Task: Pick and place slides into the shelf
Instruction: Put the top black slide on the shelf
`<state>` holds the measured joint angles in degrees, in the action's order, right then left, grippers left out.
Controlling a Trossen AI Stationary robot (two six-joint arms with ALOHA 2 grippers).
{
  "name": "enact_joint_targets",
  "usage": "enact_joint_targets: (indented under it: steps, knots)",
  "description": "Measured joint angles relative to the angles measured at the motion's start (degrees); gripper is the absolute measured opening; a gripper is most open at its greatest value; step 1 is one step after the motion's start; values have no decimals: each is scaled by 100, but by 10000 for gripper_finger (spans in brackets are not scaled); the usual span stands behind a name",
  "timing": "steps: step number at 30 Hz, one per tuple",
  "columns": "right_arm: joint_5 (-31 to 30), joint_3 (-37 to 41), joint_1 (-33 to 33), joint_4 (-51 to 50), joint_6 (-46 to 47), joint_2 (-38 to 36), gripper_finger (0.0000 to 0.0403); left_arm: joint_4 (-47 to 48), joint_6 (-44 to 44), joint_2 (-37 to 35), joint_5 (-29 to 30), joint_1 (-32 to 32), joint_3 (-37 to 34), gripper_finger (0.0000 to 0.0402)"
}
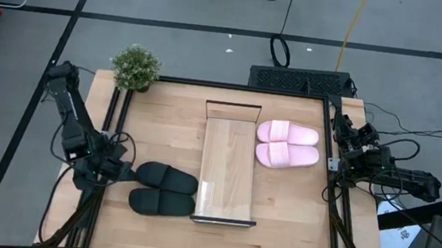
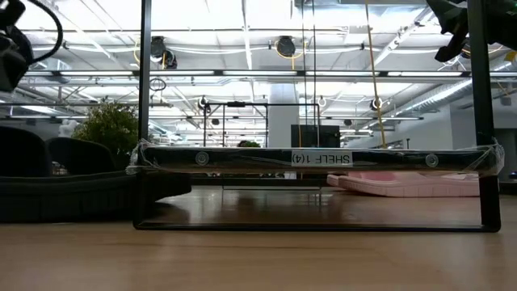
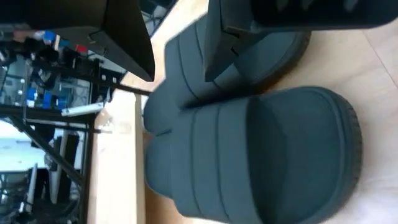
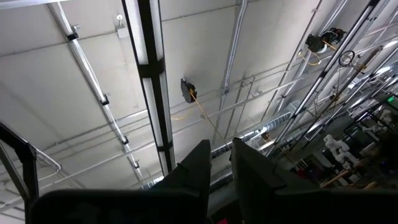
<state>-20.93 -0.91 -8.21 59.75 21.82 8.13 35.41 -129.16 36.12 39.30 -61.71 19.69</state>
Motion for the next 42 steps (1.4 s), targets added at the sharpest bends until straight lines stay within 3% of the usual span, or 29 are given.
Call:
enact_joint_targets:
  steps: [17, 42]
  knots:
    - [2, 0, 0, -1, -3, -1, 54, 527, 155, 4, -504, 765, -38, 132]
    - [4, 0, 0, -4, -26, -1, 54, 410, 605, 336, -867, 1591, -38, 132]
